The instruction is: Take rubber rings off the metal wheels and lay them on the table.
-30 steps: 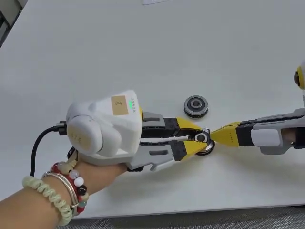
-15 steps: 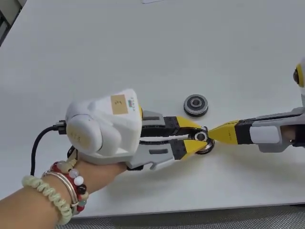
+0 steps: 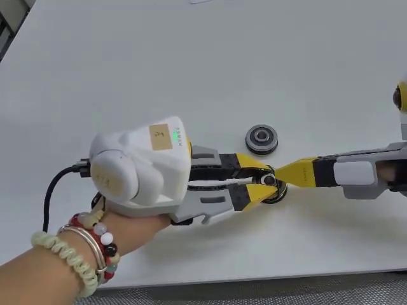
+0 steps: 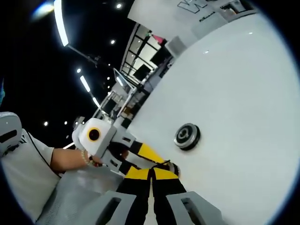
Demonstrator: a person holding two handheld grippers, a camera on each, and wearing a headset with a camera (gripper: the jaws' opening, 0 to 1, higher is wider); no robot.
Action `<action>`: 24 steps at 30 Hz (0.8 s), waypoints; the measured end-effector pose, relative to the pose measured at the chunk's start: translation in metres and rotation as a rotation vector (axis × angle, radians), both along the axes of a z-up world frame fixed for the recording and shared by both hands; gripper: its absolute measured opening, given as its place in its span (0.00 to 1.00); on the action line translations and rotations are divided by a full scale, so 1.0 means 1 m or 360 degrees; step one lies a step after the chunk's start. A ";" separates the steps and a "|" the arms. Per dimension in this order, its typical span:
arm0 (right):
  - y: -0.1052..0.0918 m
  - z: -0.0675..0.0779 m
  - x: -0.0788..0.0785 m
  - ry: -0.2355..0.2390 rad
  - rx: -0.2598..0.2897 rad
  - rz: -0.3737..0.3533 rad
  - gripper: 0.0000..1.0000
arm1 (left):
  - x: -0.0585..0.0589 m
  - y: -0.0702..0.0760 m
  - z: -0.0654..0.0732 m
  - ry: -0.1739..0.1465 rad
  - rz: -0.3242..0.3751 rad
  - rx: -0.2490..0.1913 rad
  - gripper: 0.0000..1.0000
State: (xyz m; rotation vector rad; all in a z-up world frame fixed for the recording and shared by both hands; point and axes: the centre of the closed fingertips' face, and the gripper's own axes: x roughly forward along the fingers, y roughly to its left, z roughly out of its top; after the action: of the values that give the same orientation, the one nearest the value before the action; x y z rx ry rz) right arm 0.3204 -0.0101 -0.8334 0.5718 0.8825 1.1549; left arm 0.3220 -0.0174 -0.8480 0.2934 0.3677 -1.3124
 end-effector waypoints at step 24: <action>-0.007 -0.011 0.002 -0.0052 -0.0140 -0.0034 0.00 | -0.001 -0.001 0.001 0.0032 0.0016 0.0036 0.14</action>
State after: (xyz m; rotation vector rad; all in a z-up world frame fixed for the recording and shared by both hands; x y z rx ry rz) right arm 0.3221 -0.0171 -0.8440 0.4878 0.8926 1.0978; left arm 0.3211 -0.0183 -0.8473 0.2972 0.4004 -1.3028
